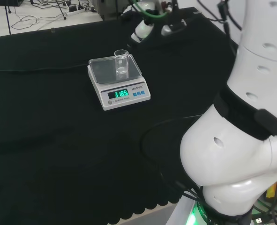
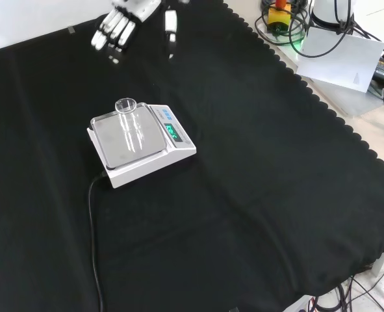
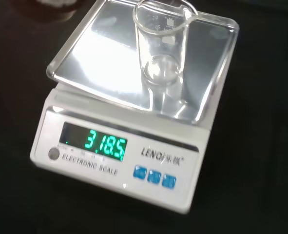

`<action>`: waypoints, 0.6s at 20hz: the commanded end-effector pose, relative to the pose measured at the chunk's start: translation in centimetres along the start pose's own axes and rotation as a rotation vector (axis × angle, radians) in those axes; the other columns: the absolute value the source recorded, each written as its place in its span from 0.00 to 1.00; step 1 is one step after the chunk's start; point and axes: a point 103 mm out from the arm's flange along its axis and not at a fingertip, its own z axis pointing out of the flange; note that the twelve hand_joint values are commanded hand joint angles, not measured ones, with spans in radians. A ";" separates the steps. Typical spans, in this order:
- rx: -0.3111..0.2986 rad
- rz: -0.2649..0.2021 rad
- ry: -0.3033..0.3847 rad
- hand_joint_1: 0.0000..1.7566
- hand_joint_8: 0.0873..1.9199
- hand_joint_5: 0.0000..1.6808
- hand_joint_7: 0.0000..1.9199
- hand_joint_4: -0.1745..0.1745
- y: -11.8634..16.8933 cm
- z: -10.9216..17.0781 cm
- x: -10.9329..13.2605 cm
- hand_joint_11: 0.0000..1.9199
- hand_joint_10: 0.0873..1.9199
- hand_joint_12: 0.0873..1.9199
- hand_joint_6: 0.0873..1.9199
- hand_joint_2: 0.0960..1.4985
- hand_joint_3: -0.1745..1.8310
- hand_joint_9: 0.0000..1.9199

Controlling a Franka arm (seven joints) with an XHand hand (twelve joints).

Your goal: Put the beaker on the electronic balance.

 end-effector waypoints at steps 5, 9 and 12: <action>-0.073 0.130 0.039 0.37 0.30 0.28 0.09 0.31 -10.5 0.7 -4.9 0.01 0.32 0.00 0.02 0.59 0.06 0.00; -0.086 0.179 0.040 0.37 0.31 0.29 0.10 0.30 -12.5 1.0 -6.7 0.00 0.39 0.05 0.03 0.60 0.06 0.00; -0.084 0.209 0.007 0.37 0.32 0.29 0.10 0.30 -13.4 0.7 -6.9 0.00 0.41 0.09 0.03 0.60 0.05 0.00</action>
